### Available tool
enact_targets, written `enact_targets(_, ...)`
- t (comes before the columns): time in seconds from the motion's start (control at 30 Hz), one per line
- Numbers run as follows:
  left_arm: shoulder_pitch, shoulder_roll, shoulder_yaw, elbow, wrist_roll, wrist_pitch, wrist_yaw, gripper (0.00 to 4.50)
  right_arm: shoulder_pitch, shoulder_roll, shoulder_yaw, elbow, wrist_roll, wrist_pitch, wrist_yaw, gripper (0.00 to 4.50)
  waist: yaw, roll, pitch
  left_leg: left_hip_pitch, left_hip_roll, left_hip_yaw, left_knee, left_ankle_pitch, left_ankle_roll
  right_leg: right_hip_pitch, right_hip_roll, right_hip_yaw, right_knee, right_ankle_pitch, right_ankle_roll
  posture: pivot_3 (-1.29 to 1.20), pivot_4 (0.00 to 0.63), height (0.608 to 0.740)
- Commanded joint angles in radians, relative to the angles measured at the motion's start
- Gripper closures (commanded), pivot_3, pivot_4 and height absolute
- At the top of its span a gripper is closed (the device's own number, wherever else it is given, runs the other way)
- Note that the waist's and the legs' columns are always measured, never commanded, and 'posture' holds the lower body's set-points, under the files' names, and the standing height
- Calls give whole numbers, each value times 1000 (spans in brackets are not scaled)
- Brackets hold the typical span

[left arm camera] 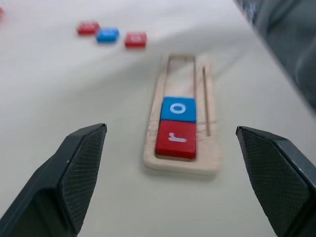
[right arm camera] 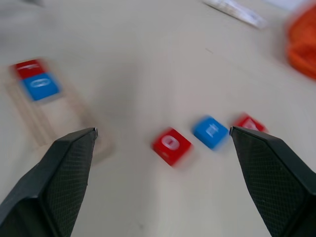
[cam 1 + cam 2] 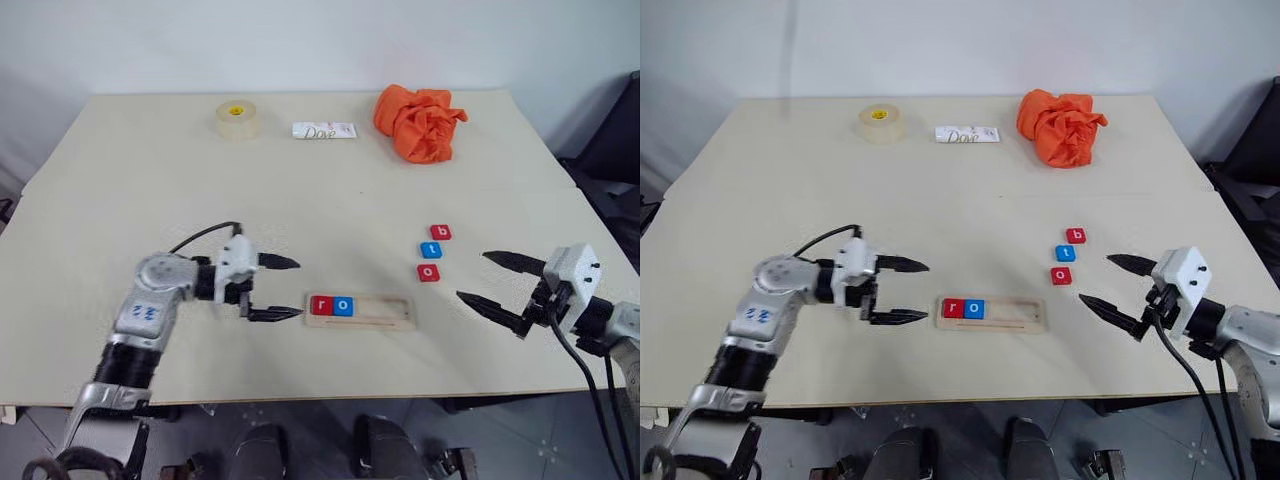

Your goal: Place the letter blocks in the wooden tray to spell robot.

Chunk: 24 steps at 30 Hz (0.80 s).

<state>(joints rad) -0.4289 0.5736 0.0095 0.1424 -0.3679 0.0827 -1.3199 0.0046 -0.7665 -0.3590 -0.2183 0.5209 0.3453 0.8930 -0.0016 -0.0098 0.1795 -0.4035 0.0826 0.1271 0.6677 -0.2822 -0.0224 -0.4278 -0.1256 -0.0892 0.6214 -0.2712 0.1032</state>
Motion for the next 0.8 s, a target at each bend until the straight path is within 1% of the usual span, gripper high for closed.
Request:
enact_targets(0.03, 58, 18, 73, -24, -93, -49, -61, 37, 31, 22, -24, -99, 17, 91, -105, 0, 1, 0, 0, 0, 0, 0, 0, 0, 0, 0, 0, 0, 0, 0, 0, 0, 150, 740)
enact_targets(0.13, 99, 15, 101, 14, -115, -98, -89, 37, 38, 39, -8, -120, -13, 143, -188, 0, 3, 0, 0, 0, 0, -1, 0, 0, 1, 1, 0, 0, 0, 0, 0, 0, 150, 740)
enact_targets(0.2, 115, 0, 124, 74, -126, -165, -117, 37, 19, 66, -5, -118, 2, 172, -231, 0, 2, 0, 0, 0, -1, -1, 0, 0, 1, 1, 0, 0, -1, 0, 0, 0, 150, 740)
enact_targets(0.27, 128, -2, 132, 123, -142, -208, -178, 37, 4, 81, 3, -106, -2, 169, -243, 0, 1, 0, 0, 0, 0, -1, 0, 0, 1, 1, 0, 0, 0, 0, 0, 0, 150, 740)
enact_targets(0.6, 112, 8, 125, 113, -169, -183, -200, 37, 2, 84, 22, -51, -25, 128, -213, 0, 0, 0, 0, -1, 0, -1, -1, 0, 1, 1, 0, 0, -1, 0, 0, 0, 150, 740)
enact_targets(0.7, 112, 14, 126, 106, -176, -172, -205, 37, 1, 92, 28, -44, -30, 121, -216, 0, 0, 0, 0, 0, 0, -1, -1, 0, 1, 1, 0, 0, -1, 0, 0, 0, 150, 740)
enact_targets(0.8, 121, 12, 124, 89, -180, -170, -203, 37, -10, 110, 29, -36, -38, 129, -248, 0, 0, 0, 0, 0, 0, -1, -1, 0, 1, 1, 0, 0, -1, 0, 0, 0, 150, 740)
